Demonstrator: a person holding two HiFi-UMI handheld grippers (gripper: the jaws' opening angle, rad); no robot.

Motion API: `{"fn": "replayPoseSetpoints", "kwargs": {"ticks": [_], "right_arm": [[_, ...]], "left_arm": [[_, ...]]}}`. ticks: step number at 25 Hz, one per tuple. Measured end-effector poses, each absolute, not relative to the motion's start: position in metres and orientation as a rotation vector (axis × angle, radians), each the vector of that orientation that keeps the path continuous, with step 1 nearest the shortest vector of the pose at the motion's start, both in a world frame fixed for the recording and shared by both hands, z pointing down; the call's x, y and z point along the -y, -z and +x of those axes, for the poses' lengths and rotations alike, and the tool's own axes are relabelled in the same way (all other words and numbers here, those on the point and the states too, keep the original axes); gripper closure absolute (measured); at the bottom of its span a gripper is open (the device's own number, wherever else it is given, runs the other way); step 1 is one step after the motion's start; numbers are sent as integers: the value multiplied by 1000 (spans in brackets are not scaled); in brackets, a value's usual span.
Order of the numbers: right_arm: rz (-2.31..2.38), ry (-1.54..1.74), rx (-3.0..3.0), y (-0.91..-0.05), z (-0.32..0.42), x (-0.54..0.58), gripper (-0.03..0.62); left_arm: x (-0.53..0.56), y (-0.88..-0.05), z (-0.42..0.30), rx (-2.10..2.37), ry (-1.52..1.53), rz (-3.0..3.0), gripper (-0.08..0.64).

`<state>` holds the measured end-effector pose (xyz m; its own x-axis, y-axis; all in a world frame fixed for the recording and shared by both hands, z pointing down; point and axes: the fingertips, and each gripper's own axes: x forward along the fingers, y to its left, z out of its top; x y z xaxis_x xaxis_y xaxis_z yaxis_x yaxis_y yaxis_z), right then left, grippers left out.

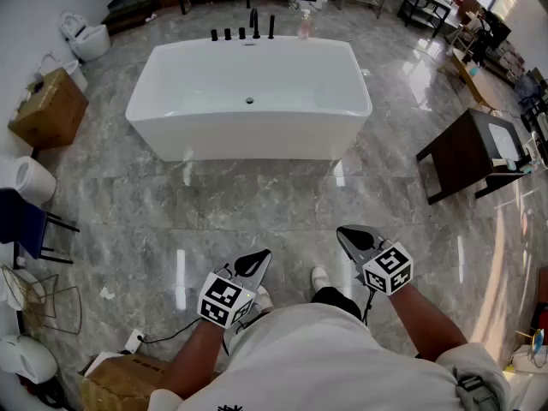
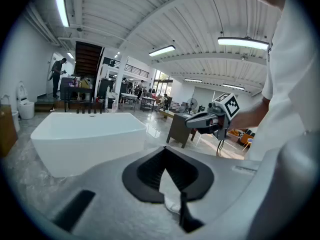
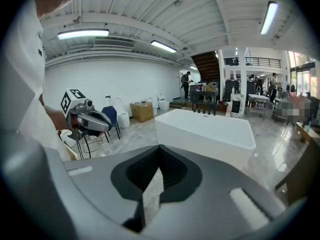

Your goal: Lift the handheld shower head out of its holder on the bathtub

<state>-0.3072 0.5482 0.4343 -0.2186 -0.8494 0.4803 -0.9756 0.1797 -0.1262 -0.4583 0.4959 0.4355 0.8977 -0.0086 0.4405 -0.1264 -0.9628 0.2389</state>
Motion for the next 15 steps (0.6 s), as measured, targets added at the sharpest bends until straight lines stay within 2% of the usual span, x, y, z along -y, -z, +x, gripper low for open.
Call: {"fn": "replayPoseSetpoints", "kwargs": {"ticks": [7,12,15], "right_arm": [[1742,-587,2180,-430,-216,-567,583],[1736,-541,2255,-427,-130,-591,578],[1731,-529,2301,-428,-82,-603,464]], "left_arm": [[-520,-441,-375,89,-734,2795,554],[-553,-432,-278,100,-703,2802,554],[-568,-431,-220,99,-695,2814,554]]}}
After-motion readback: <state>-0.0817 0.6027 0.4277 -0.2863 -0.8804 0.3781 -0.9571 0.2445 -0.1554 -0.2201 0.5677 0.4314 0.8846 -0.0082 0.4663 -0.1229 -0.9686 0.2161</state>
